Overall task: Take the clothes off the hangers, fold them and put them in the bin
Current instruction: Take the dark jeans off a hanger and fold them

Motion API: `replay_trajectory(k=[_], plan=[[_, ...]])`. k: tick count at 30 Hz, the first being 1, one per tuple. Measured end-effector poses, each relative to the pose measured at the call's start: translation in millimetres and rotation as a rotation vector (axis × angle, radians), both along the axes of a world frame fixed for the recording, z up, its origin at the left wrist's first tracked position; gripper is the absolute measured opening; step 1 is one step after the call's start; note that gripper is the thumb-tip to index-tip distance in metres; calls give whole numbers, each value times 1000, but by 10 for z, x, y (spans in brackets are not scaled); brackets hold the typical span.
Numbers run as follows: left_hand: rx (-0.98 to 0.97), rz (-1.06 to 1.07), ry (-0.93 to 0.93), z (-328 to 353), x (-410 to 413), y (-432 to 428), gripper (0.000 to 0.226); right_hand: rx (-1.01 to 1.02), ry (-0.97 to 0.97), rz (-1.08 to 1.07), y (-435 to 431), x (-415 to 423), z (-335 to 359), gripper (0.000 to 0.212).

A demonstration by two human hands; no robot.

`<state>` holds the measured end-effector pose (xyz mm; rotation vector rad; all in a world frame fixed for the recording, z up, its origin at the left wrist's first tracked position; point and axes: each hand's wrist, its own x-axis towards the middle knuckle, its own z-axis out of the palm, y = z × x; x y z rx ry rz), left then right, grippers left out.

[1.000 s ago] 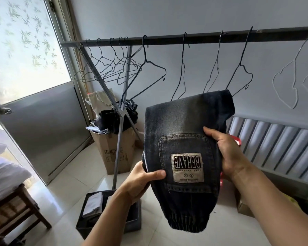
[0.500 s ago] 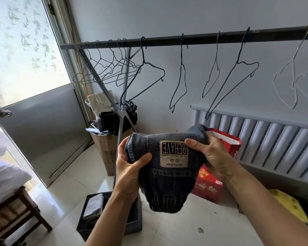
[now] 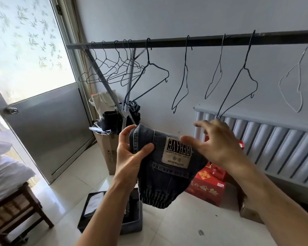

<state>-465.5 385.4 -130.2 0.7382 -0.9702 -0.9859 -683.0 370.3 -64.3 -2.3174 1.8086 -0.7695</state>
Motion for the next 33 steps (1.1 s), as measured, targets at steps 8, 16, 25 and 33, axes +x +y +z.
replay_trajectory(k=[8, 16, 25, 33], plan=[[-20, -67, -70, 72, -47, 24, 72, 147, 162, 329, -9, 424, -28, 100], [91, 182, -263, 176, -27, 7, 46, 77, 2, 267, -35, 521, -165, 21], [517, 41, -187, 13, -224, 112, 98, -263, 119, 156, 107, 886, -302, 48], [526, 102, 303, -94, 304, 0, 94, -176, 170, 461, 191, 1332, -513, 73]])
